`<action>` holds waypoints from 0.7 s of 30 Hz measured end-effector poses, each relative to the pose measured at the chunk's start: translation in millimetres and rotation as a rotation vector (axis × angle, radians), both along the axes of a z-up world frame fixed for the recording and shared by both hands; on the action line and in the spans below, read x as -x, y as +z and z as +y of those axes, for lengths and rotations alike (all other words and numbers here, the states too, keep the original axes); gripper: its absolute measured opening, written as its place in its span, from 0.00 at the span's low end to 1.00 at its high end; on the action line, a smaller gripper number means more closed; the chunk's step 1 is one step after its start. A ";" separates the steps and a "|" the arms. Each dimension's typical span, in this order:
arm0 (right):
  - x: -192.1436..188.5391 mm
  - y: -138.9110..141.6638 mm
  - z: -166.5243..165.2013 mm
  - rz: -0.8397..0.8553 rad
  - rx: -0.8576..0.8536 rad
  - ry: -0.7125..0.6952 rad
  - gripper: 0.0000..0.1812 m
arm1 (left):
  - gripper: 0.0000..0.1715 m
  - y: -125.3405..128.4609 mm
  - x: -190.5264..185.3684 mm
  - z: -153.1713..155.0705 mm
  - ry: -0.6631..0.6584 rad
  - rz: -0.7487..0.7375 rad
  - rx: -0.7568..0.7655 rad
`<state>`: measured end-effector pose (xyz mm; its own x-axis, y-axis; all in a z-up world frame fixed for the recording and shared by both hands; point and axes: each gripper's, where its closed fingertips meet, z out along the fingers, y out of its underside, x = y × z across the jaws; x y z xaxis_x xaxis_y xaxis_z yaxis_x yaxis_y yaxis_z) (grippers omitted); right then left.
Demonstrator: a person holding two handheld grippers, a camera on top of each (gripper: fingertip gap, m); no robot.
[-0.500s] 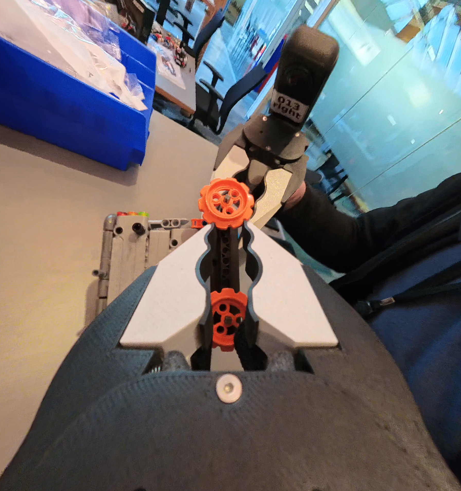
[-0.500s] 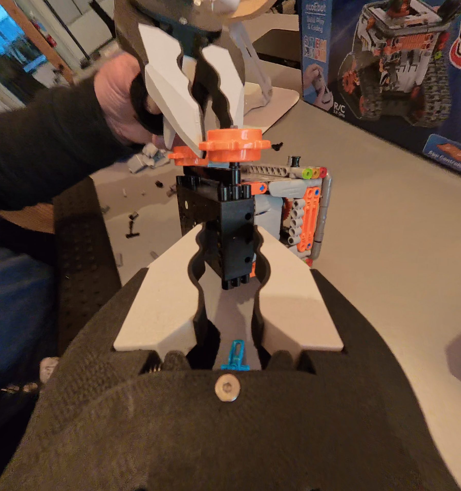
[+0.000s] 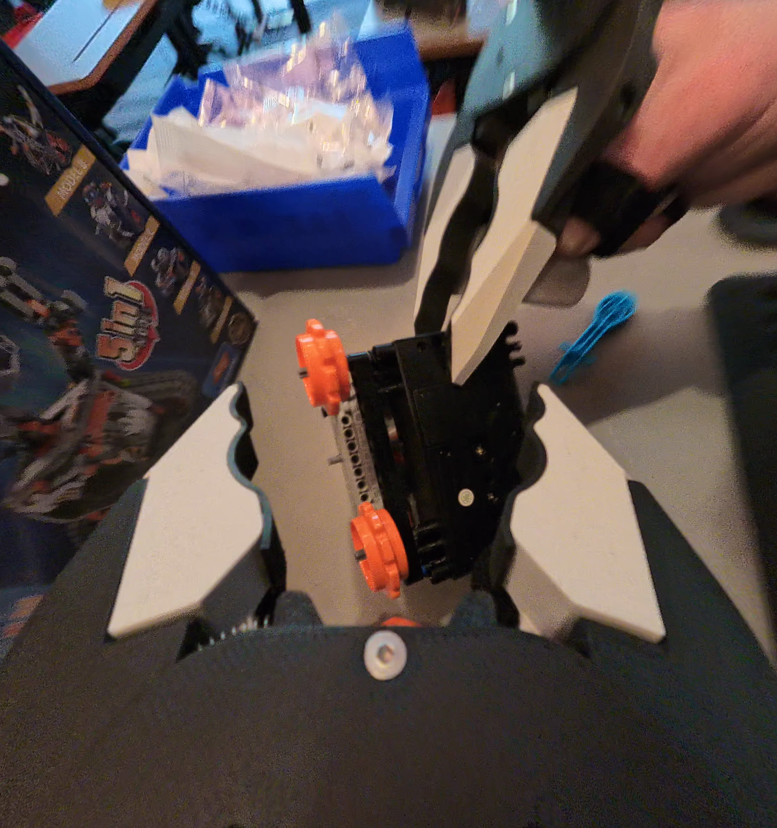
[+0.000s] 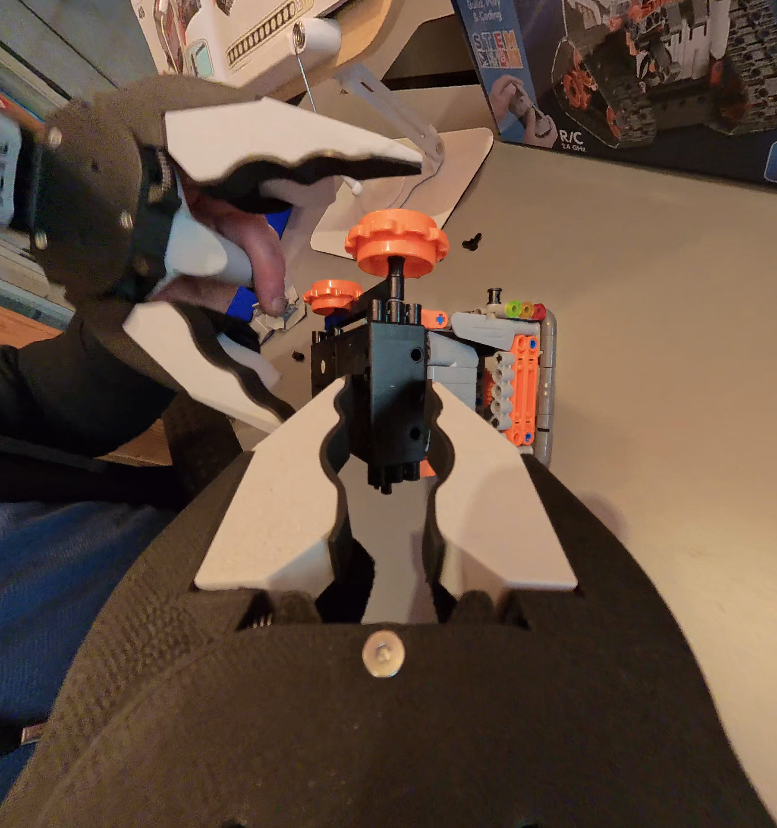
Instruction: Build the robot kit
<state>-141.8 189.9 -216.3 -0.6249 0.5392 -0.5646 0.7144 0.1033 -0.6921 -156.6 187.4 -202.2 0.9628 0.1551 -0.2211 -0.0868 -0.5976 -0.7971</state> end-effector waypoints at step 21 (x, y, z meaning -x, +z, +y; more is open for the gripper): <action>5.4 0.6 -12.5 0.041 -0.030 -0.004 0.14 | 0.67 -36.2 0.1 -0.9 0.004 -0.069 0.159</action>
